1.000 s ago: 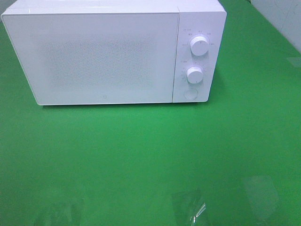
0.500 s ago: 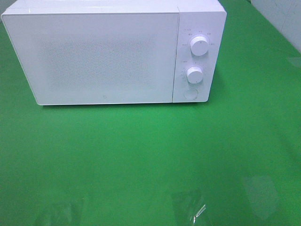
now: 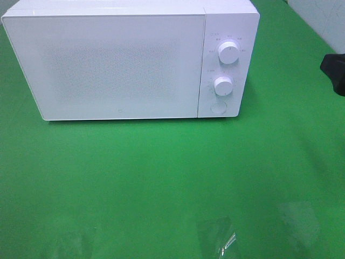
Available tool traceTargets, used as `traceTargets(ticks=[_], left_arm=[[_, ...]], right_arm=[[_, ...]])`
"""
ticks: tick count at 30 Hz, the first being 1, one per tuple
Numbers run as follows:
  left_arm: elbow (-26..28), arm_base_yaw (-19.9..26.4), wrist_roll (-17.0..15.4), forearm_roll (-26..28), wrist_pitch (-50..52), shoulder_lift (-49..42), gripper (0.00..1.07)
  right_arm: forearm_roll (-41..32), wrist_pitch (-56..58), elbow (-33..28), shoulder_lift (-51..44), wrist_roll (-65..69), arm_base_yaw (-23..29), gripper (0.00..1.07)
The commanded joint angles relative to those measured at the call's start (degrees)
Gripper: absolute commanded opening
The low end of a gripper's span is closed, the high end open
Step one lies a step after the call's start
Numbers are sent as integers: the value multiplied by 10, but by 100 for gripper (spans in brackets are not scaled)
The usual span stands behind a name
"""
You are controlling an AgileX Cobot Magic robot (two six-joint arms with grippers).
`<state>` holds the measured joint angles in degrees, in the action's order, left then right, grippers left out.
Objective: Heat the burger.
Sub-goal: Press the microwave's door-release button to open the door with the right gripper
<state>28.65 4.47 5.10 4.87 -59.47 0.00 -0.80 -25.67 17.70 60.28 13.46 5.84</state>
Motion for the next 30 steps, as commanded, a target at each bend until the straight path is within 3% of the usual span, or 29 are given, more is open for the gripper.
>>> traceTargets(ticks=[1, 7, 15, 17, 19, 22, 23, 30], left_arm=[[-2, 2, -3, 2, 2, -1, 100], [-2, 2, -3, 2, 2, -1, 100], [-2, 2, -3, 2, 2, -1, 100], [-2, 2, -3, 2, 2, -1, 100], [-2, 2, -3, 2, 2, -1, 100], [-2, 2, -3, 2, 2, -1, 100], [-2, 2, -3, 2, 2, -1, 100], [-2, 2, -3, 2, 2, -1, 100]], right_arm=[[-17, -83, -28, 34, 30, -4, 76], [-18, -119, -54, 61, 101, -4, 74], [-20, -119, -70, 93, 232, 9, 59], [-29, -119, -71, 100, 257, 28, 54], [-41, -133, -71, 116, 289, 80, 39], [-48, -143, -71, 123, 300, 93, 34], [-66, -172, -71, 145, 346, 127, 19], [-78, -209, -71, 181, 479, 161, 3]])
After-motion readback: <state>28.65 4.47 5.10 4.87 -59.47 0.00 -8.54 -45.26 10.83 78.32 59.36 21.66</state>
